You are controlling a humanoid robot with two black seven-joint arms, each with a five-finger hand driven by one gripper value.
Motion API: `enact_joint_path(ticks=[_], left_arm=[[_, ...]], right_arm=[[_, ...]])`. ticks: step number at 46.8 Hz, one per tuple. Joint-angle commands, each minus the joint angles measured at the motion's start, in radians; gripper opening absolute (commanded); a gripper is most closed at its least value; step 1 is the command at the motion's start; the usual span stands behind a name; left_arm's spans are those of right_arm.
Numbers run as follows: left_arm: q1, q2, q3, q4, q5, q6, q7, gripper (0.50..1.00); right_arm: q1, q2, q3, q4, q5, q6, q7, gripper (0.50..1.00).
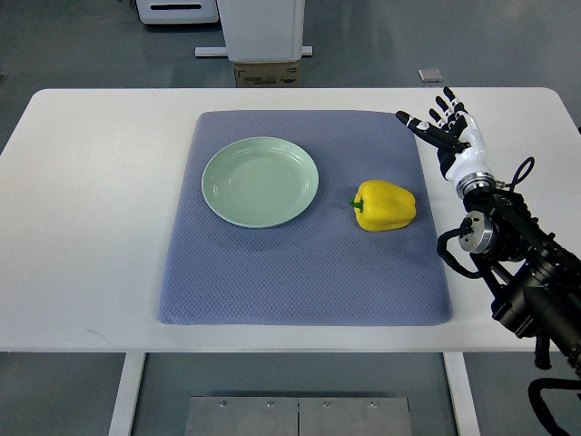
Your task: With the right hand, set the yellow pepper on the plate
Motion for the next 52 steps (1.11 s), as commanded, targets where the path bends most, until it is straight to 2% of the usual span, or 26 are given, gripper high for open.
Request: enact_joint_path(ticks=[1, 35, 52], left_arm=[[-0.001, 0.000, 0.000, 0.000, 0.000, 0.000, 0.000, 1.000], [0.000, 0.000, 0.000, 0.000, 0.000, 0.000, 0.000, 1.000], [-0.001, 0.000, 0.000, 0.000, 0.000, 0.000, 0.000, 1.000]], right_arm=[[0.000, 0.000, 0.000, 0.000, 0.000, 0.000, 0.002, 1.000], [0.002, -0.002, -0.006, 0.000, 0.000, 0.003, -0.012, 1.000], [0.025, -0.035, -0.006, 0.002, 0.000, 0.077, -0.099, 1.000]])
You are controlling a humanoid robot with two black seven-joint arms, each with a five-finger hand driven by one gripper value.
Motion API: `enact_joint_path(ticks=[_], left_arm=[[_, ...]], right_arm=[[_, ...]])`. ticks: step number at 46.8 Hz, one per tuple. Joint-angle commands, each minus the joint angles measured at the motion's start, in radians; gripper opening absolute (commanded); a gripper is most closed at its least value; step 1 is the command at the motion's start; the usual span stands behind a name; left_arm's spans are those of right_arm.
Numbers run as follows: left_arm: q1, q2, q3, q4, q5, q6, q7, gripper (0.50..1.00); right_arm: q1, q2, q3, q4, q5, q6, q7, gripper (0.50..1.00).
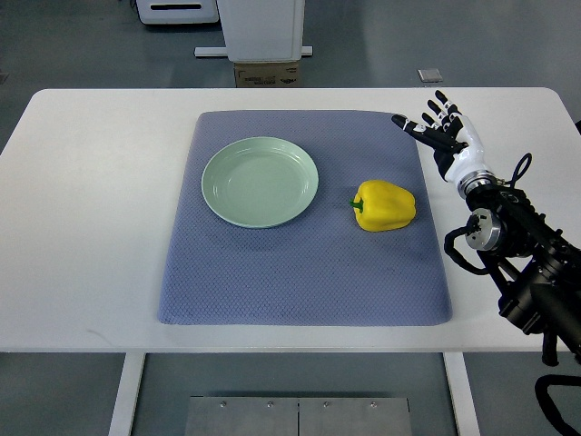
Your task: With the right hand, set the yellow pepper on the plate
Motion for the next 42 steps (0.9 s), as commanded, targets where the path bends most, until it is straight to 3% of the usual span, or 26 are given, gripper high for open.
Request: enact_joint_path(ticks=[1, 23, 42], left_arm=[[0.001, 0.000, 0.000, 0.000, -0.001, 0.000, 0.000, 1.000], [0.001, 0.000, 0.000, 0.000, -0.001, 0.000, 0.000, 1.000], [0.001, 0.000, 0.000, 0.002, -0.001, 0.000, 0.000, 1.000]], right_arm=[[0.009, -0.012, 0.000, 0.000, 0.000, 0.008, -0.012, 1.000], [0.015, -0.061, -0.009, -0.003, 0.052, 0.093, -0.028, 1.000], [0.015, -0.107, -0.080, -0.002, 0.109, 0.120, -0.023, 0.998]])
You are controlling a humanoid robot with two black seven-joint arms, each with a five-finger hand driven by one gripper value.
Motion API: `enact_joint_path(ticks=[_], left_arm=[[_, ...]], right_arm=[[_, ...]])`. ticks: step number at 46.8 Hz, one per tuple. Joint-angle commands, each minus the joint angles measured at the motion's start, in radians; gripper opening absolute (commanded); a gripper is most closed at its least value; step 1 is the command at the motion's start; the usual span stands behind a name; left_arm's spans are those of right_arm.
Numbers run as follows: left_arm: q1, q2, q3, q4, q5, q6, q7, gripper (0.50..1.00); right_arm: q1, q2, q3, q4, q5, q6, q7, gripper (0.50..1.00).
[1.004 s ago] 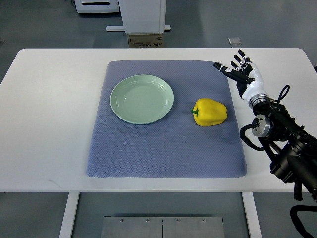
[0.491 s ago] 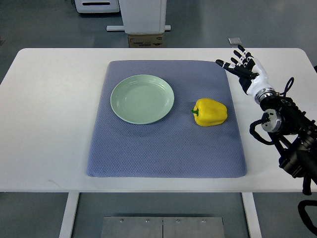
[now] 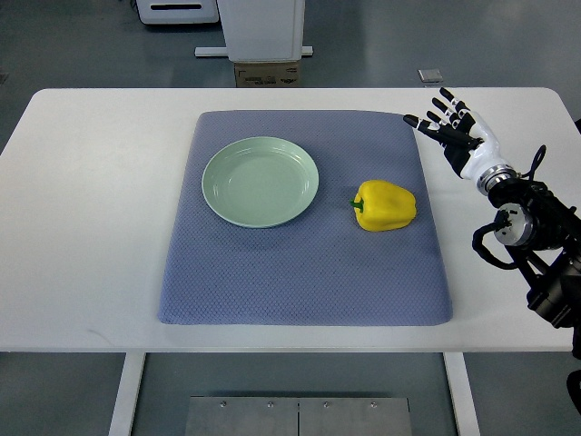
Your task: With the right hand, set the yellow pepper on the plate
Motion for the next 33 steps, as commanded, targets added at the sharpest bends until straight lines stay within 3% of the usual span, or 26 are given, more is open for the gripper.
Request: enact_joint_path(ticks=[1, 33], left_arm=[[0.000, 0.000, 0.000, 0.000, 0.001, 0.001, 0.000, 1.000], [0.000, 0.000, 0.000, 0.000, 0.000, -0.001, 0.000, 1.000]], right_arm=[[-0.001, -0.004, -0.001, 0.001, 0.000, 0.001, 0.001, 0.998], [0.019, -0.050, -0.047, 0.010, 0.000, 0.004, 0.009, 0.998]])
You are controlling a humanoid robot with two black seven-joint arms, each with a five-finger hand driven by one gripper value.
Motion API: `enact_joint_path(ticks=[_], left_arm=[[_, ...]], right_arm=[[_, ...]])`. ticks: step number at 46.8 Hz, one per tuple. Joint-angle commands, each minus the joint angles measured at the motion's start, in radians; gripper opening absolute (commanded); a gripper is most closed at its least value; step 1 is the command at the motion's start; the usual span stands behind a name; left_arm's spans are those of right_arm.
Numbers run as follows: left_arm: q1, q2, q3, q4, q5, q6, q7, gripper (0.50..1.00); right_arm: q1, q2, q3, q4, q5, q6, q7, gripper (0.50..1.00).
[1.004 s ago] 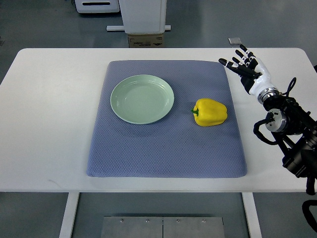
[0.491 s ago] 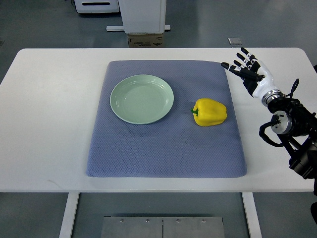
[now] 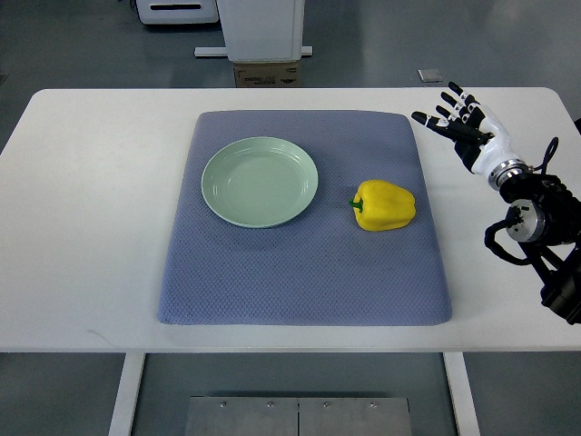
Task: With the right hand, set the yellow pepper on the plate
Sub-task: 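Reach the right hand down over the yellow bell pepper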
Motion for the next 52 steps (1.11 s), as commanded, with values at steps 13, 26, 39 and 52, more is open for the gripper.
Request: enact_joint_path(ticks=[13, 26, 39, 52], left_arm=[[0.000, 0.000, 0.000, 0.000, 0.001, -0.001, 0.000, 1.000], [0.000, 0.000, 0.000, 0.001, 0.000, 0.000, 0.000, 1.000], [0.000, 0.000, 0.000, 0.000, 0.000, 0.000, 0.000, 1.000], [0.000, 0.000, 0.000, 0.000, 0.000, 0.000, 0.000, 1.000]], right_arm=[[0.029, -0.035, -0.044, 0.012, -0.002, 0.031, 0.002, 0.998], [0.046, -0.138, -0.162, 0.116, -0.005, 0.066, 0.005, 0.996], [0.074, -0.244, -0.289, 0.260, -0.069, 0.080, 0.028, 0.991], [0.124, -0.336, -0.478, 0.371, -0.138, 0.081, 0.045, 0.991]])
